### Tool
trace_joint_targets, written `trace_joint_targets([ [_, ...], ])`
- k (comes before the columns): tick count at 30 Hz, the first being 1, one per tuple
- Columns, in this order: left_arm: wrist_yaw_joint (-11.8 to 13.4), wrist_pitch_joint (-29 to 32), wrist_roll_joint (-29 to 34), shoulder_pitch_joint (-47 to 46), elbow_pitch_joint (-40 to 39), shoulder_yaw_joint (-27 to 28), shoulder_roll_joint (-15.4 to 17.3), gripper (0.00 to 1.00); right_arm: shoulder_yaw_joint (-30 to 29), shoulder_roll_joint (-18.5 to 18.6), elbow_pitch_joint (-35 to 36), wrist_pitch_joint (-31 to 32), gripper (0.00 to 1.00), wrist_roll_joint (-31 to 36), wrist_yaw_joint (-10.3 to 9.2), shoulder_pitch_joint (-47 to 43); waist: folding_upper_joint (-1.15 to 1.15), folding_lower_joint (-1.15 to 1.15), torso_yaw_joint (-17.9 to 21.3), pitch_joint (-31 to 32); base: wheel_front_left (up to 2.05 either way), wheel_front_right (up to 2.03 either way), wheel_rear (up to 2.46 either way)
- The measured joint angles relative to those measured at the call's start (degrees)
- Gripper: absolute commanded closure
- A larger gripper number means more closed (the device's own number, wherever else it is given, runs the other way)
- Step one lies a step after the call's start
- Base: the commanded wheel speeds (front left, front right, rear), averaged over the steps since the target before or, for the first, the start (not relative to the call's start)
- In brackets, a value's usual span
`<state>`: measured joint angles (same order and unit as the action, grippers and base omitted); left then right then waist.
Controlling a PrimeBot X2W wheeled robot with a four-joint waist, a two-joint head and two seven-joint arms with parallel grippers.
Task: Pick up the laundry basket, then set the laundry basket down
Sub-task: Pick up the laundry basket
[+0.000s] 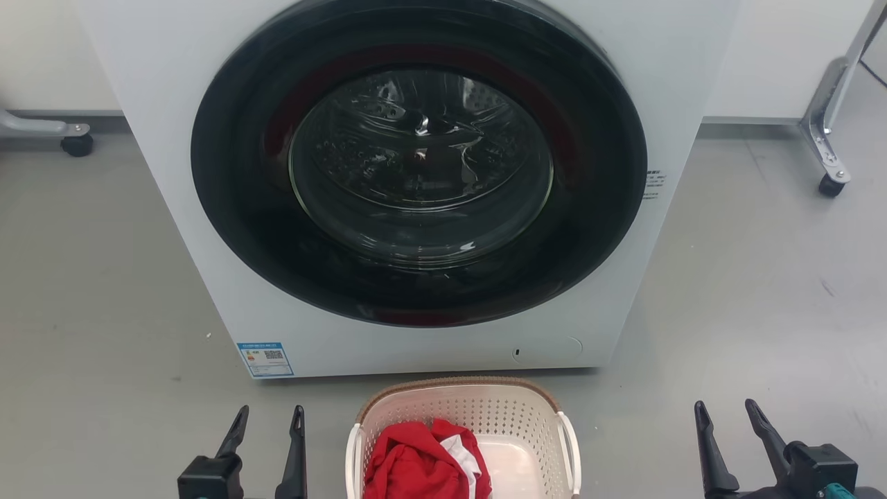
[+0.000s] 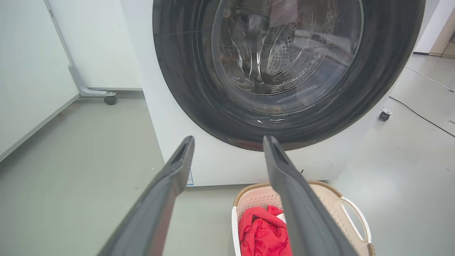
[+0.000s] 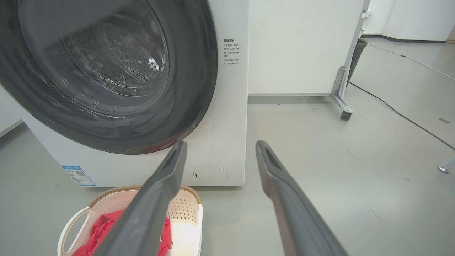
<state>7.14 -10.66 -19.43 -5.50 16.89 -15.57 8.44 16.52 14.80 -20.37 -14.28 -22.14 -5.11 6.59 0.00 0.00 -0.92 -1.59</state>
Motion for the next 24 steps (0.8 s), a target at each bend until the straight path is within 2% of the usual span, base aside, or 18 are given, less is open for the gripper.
trace_joint_targets([
  [10,0.0,0.9,1.4,-0.6,-2.0,0.2,-0.4,0.00,0.2,0.0,1.6,0.0,0.00,0.5,0.00,1.7,0.00,0.00,0.0,-4.4,0.00,0.00,0.00],
  [24,0.0,2.1,1.5,-6.8,-3.5,0.6,-1.2,0.00,-0.2,-0.2,2.7,0.0,0.00,0.6,-0.01,7.1,0.01,0.01,0.4,-15.0,0.00,0.00,0.00],
])
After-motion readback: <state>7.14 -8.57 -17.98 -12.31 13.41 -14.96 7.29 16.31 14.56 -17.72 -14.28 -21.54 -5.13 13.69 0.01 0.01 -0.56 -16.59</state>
